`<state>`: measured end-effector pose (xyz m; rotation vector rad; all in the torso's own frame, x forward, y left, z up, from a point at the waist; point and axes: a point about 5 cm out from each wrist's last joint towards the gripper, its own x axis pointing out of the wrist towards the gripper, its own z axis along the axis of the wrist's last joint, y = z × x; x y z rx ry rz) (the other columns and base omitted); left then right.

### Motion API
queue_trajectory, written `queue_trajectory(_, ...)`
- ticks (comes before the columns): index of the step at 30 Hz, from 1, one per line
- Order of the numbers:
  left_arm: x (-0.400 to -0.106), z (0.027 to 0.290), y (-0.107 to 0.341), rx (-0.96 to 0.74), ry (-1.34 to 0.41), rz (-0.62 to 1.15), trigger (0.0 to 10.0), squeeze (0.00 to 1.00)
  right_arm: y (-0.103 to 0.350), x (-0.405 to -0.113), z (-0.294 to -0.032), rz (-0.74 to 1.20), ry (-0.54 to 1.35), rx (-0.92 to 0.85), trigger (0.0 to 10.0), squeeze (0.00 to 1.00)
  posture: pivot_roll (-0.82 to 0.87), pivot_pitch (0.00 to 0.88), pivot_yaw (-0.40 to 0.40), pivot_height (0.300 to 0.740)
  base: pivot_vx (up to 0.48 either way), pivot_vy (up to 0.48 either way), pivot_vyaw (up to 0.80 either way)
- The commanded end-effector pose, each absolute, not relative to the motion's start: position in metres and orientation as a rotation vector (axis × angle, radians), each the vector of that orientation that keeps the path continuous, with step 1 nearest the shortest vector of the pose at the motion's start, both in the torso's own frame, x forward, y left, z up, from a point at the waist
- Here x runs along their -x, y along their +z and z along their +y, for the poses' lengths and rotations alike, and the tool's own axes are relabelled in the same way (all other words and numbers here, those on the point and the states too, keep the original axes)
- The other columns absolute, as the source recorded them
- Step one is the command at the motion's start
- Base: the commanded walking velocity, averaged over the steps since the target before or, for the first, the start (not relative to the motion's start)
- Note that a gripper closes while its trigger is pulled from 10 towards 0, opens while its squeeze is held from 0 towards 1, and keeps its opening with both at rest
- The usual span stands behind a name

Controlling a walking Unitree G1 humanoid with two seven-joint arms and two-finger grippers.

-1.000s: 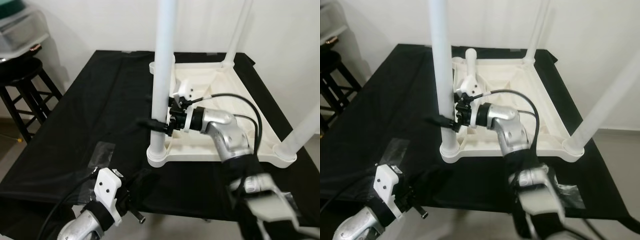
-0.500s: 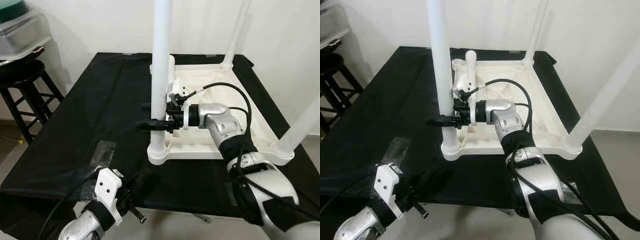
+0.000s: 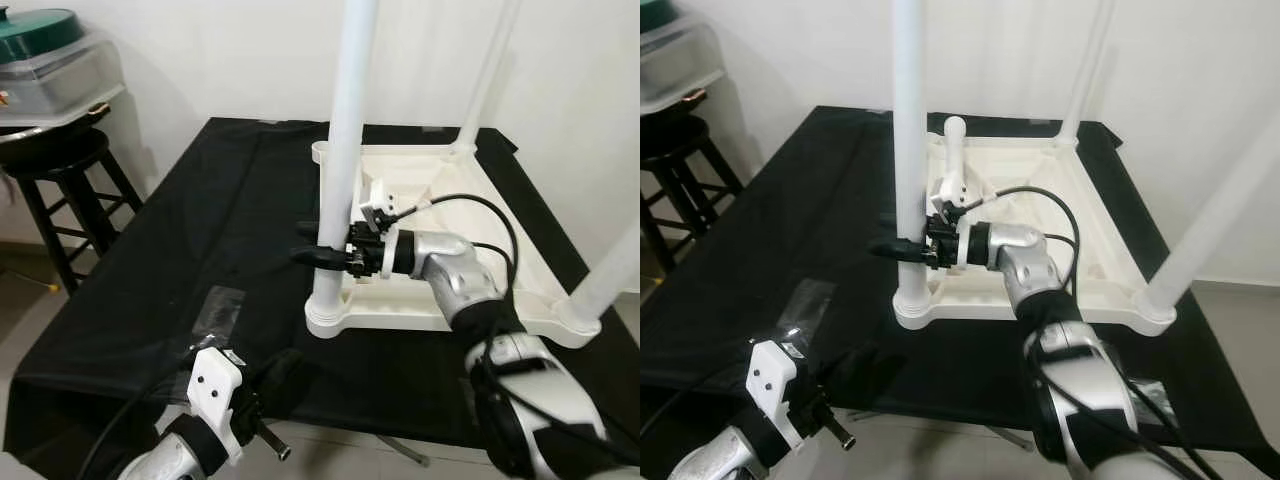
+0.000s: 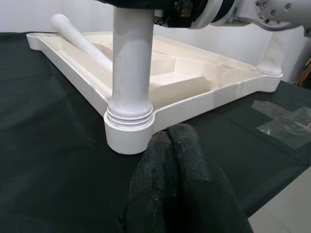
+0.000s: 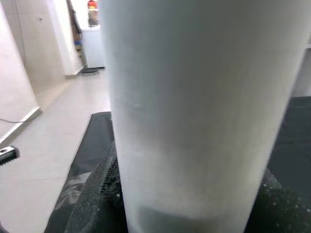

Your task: Building children table

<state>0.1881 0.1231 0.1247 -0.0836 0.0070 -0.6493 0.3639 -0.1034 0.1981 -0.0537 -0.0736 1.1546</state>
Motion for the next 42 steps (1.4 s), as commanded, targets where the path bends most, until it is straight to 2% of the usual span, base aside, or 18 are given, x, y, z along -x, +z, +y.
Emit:
queue_trajectory(1,-0.186,0.126,0.126,0.085,-0.648,0.011,10.0,0.00,0.169,-0.366,-0.119,-0.037,0.605,-0.014,0.0,0.00,0.01,0.115,-0.010,0.740,0.000,0.000,0.00)
queue_trajectory(2,-0.186,0.127,0.126,0.085,-0.648,0.012,10.0,0.00,0.165,-0.364,-0.121,-0.050,0.453,-0.033,0.0,0.00,0.01,0.115,-0.010,0.740,0.000,0.000,0.00)
queue_trajectory(4,-0.185,0.128,0.127,0.087,-0.649,0.011,10.0,0.00,0.144,-0.313,-0.067,-0.037,0.699,0.378,0.0,0.00,0.00,0.128,-0.008,0.740,0.000,0.000,0.00)
queue_trajectory(5,-0.185,0.129,0.126,0.086,-0.647,0.015,10.0,0.00,0.143,-0.314,-0.069,0.006,0.685,0.225,0.0,0.00,-0.02,0.115,0.008,0.740,0.000,0.000,0.00)
queue_trajectory(6,-0.185,0.129,0.126,0.086,-0.647,0.015,10.0,0.00,0.143,-0.314,-0.069,0.006,0.685,0.225,0.0,0.00,-0.02,0.115,0.008,0.740,0.000,0.000,0.00)
queue_trajectory(8,-0.185,0.129,0.125,0.086,-0.646,0.017,10.0,0.00,0.136,-0.325,-0.082,0.086,0.634,0.008,0.0,0.00,0.01,0.109,-0.009,0.740,0.000,0.000,0.00)
queue_trajectory(12,-0.186,0.127,0.125,0.084,-0.660,0.021,10.0,0.00,0.134,-0.325,-0.078,0.090,0.678,0.031,0.0,0.00,0.01,0.108,-0.010,0.740,0.000,0.000,0.00)
queue_trajectory(13,-0.185,0.127,0.125,0.084,-0.653,0.019,10.0,0.00,0.135,-0.324,-0.078,0.089,0.679,0.002,6.9,0.00,0.01,0.102,-0.009,0.740,0.000,0.000,0.00)
queue_trajectory(14,-0.185,0.127,0.124,0.083,-0.647,0.017,10.0,0.00,0.137,-0.325,-0.080,0.088,0.700,-0.053,10.0,0.82,0.01,0.099,-0.009,0.740,0.000,0.000,0.00)
queue_trajectory(15,-0.185,0.127,0.124,0.083,-0.647,0.017,10.0,0.00,0.137,-0.325,-0.080,0.088,0.700,-0.053,10.0,0.82,0.01,0.099,-0.009,0.740,0.000,0.000,0.00)
queue_trajectory(16,-0.185,0.126,0.124,0.082,-0.641,0.014,10.0,0.00,0.142,-0.326,-0.084,0.076,0.709,-0.109,10.0,1.00,0.01,0.094,-0.011,0.740,0.000,0.000,0.00)
queue_trajectory(21,-0.186,0.125,0.124,0.084,-0.644,0.016,10.0,0.00,0.164,-0.334,-0.086,0.029,0.757,-0.087,10.0,1.00,0.01,0.081,-0.009,0.740,0.000,0.000,0.00)
queue_trajectory(22,-0.187,0.125,0.123,0.085,-0.645,0.016,10.0,0.00,0.177,-0.341,-0.088,-0.006,0.823,-0.053,10.0,0.00,0.02,0.071,-0.008,0.740,0.000,0.000,0.00)
queue_trajectory(24,-0.187,0.124,0.123,0.085,-0.646,0.017,10.0,0.00,0.185,-0.346,-0.090,-0.030,0.866,-0.028,10.0,0.00,0.02,0.070,-0.009,0.740,0.000,0.000,0.00)
queue_trajectory(28,-0.188,0.123,0.122,0.086,-0.647,0.016,10.0,0.00,0.218,-0.357,-0.095,-0.103,1.193,0.053,10.0,0.00,0.02,0.060,-0.012,0.740,0.000,0.000,0.00)
queue_trajectory(29,-0.188,0.123,0.122,0.086,-0.647,0.016,10.0,0.00,0.218,-0.357,-0.095,-0.103,1.193,0.053,10.0,0.00,0.02,0.060,-0.012,0.740,0.000,0.000,0.00)
queue_trajectory(31,-0.188,0.122,0.122,0.085,-0.645,0.015,10.0,0.00,0.226,-0.361,-0.093,-0.086,1.323,0.095,10.0,0.00,0.03,0.053,-0.011,0.740,0.000,0.000,0.00)
queue_trajectory(42,-0.189,0.121,0.121,0.085,-0.644,0.015,10.0,0.00,0.233,-0.377,-0.087,0.027,1.401,0.077,10.0,0.00,0.04,0.051,-0.016,0.740,0.000,0.000,0.00)
